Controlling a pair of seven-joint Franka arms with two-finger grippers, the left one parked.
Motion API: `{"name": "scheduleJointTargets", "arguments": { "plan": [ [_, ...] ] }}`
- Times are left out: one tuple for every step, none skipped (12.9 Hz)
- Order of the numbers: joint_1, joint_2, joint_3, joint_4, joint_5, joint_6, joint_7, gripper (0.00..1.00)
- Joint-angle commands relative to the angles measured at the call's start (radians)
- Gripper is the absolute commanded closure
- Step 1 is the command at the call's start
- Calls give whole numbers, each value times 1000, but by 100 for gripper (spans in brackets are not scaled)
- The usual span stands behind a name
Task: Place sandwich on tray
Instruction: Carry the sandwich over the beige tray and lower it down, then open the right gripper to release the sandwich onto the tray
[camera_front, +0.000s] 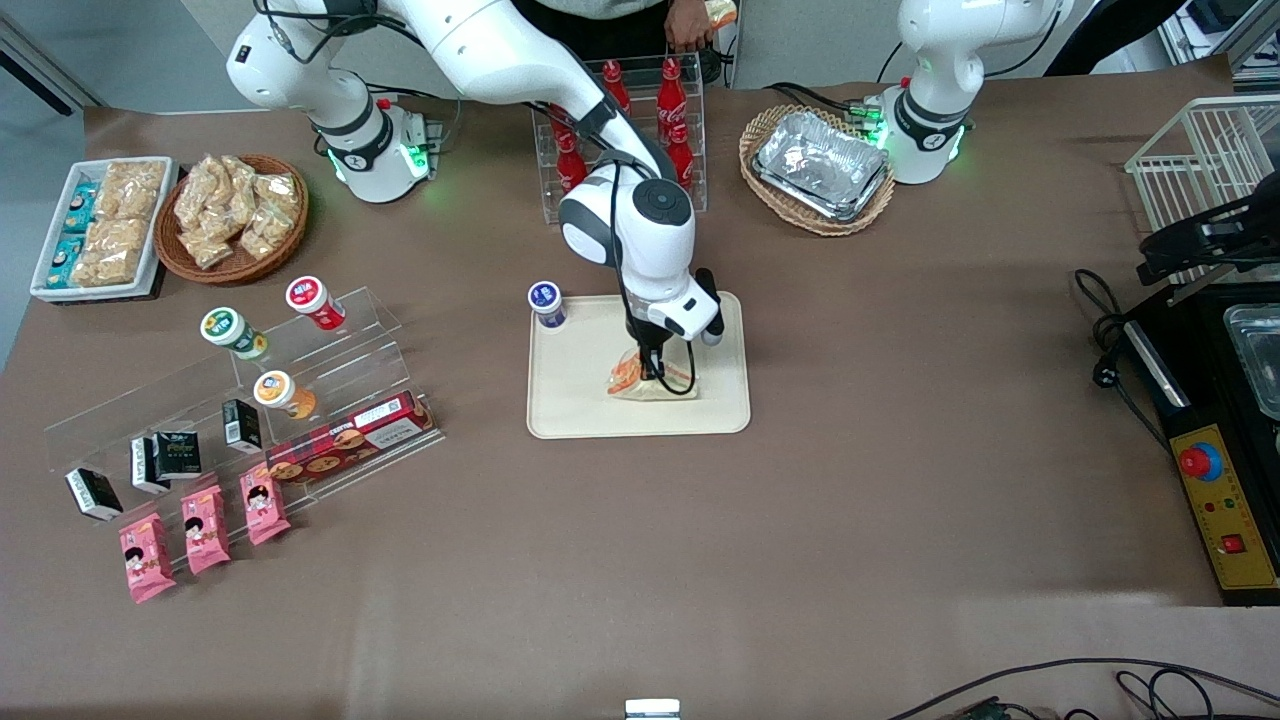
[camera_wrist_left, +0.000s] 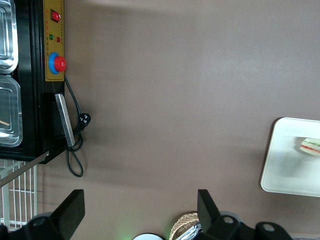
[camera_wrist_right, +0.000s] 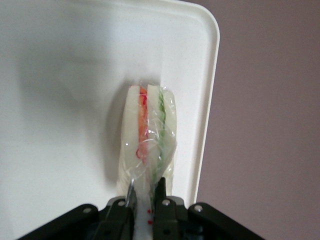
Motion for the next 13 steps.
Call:
{"name": "scheduleJointTargets", "arguments": {
  "plan": [
    [-11,9,-13,-8,-20,38,-21,96],
    [-20,11,-15,-21,-20,59,-22,96],
    [-27,11,-15,-34,-20,78,-22,96],
    [-29,11,-15,-38,-20,87,-22,96],
    [-32,17,-15,-38,-20,89,-22,96],
    [-32,20,-15,-38,-20,98,-22,96],
    [-32,24,-15,-38,-20,99,-21,96],
    [-32,28,-15,-38,-20,99,-19,96],
    [-32,28,-13,-38,-20,99,-18,94],
    [-32,28,-13,-38,-14,99,-10,82],
    [-32,29,-13,-38,-9,99,-10,73],
    [-32,32,-13,-38,-4,99,-8,71],
    [-34,32,-13,-36,-4,99,-8,65]
  ]
}}
